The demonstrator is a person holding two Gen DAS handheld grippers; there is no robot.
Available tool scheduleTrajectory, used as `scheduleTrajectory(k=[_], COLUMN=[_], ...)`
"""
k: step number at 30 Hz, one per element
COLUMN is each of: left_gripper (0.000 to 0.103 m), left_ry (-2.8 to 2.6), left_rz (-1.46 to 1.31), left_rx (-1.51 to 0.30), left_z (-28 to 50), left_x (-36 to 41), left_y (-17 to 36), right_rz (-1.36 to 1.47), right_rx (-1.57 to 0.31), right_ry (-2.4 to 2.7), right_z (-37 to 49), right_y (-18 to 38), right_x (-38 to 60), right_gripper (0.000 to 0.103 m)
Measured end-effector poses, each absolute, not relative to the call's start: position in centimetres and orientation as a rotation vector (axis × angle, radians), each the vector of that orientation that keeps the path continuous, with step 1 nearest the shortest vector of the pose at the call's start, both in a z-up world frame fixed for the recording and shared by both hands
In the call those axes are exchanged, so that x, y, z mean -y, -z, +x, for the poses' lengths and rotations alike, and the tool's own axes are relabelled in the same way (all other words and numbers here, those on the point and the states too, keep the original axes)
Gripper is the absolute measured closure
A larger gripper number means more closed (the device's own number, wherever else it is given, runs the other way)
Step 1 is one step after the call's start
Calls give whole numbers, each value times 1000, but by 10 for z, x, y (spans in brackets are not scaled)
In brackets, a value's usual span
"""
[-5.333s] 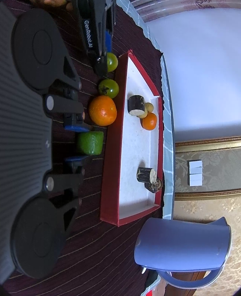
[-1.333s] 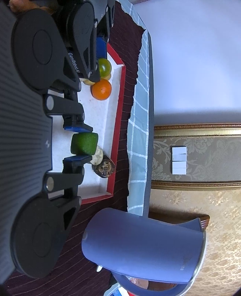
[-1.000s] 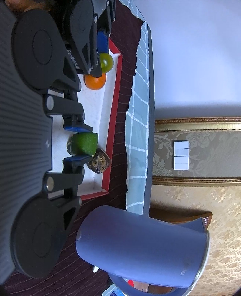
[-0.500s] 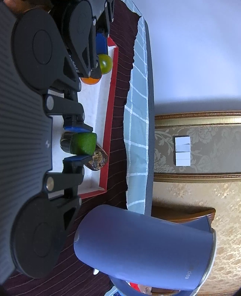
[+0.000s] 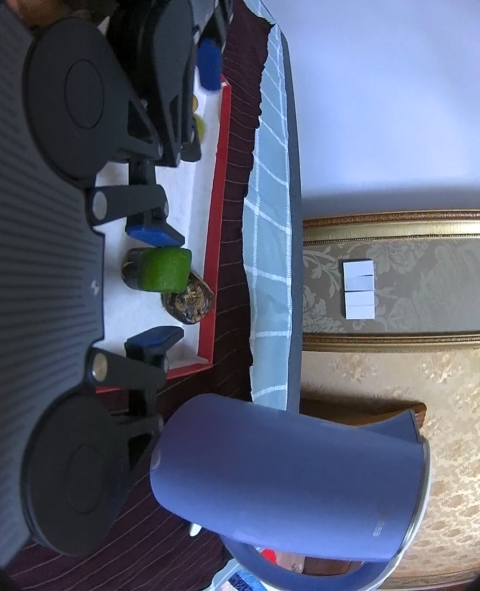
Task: Organize fruits
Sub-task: 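Withdraw both tools toward the orange and green tomato in front of the tray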
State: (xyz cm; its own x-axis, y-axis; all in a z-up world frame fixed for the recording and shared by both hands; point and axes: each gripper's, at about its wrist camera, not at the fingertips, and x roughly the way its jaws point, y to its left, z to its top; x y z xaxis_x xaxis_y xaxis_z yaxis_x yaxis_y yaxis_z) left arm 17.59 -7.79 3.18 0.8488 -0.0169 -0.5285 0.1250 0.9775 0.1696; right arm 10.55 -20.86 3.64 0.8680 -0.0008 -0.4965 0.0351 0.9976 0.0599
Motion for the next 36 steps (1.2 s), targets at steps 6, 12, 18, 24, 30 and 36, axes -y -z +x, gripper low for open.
scheduleTrajectory(k=[6,12,18,24,30,36], left_gripper=[26,26,26,26,26,26], left_ry=[51,20,-28,-24,-4,-5], left_rz=[174,83,0,38,49,44], left_rx=[-534,-531,-502,-482,-518,-521], left_z=[163,118,70,43,37,35], left_x=[63,13,-33,-42,-43,-49], left_y=[-45,-51,-38,-23,-5,-2], right_rz=[89,98,82,38,-54,-83], right_rx=[-501,-442,-435,-493,-551,-606], right_ry=[26,-11,-104,-180,-228,-279], right_z=[93,47,-6,-28,-22,2], right_y=[-39,-48,-37,-23,-12,-5], right_x=[213,211,188,161,139,130], right_gripper=[51,39,25,25,26,46])
